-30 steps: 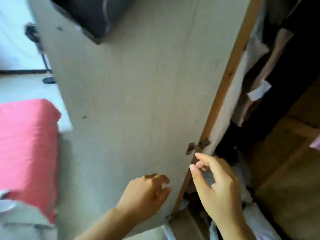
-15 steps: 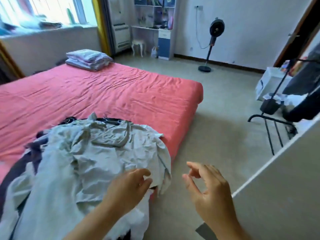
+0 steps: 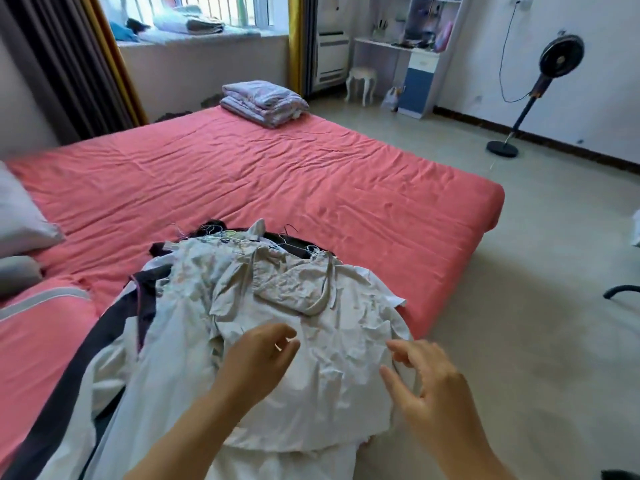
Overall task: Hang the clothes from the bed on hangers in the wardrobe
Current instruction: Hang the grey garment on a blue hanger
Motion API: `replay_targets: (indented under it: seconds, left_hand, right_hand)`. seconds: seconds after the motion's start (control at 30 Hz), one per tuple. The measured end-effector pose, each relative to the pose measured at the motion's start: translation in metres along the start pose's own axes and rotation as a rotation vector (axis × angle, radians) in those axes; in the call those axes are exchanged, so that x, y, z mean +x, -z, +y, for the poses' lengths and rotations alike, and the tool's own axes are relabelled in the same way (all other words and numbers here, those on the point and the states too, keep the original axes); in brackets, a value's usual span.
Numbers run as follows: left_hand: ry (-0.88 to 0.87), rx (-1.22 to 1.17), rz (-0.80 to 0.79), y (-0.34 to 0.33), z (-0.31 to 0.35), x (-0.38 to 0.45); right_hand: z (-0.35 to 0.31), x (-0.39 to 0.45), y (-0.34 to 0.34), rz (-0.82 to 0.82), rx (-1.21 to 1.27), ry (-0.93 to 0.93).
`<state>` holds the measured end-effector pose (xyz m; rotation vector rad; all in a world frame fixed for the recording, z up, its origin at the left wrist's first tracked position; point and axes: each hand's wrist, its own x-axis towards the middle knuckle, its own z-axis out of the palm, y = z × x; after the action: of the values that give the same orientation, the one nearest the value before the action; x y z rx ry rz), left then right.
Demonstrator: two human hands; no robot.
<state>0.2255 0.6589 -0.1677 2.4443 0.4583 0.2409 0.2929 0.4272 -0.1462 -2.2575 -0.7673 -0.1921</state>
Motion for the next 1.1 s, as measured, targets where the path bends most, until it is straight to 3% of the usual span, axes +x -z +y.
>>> replay_targets:
  seconds: [0.3, 0.5, 0.77, 1.0, 1.1]
  left_hand:
    - [0.13, -0.072, 0.018, -0.005, -0.046, 0.101]
    - [0.302, -0.002, -0.08, -0.04, -0.089, 0.193]
    - [0.442, 0.281, -0.174, -0.108, -0.173, 0.335]
    - [0.631, 0.516, -0.268, -0.14, -0.212, 0.389]
    - [0.636, 0.625, -0.27, -0.143, -0.217, 0.398]
  right_hand:
    - [0.024, 0.097, -0.079, -0.196, 0.045, -0.086]
    - [0.062, 0.171, -0.132, -0.347, 0.124, -0.099]
    - [0.14, 0.262, -0.186, -0.378, 0.194, -0.178]
    - [0.183, 0.276, -0.204, -0.404, 0.224, -0.248]
    - [0.198, 0.273, -0.204, -0.383, 0.222, -0.285]
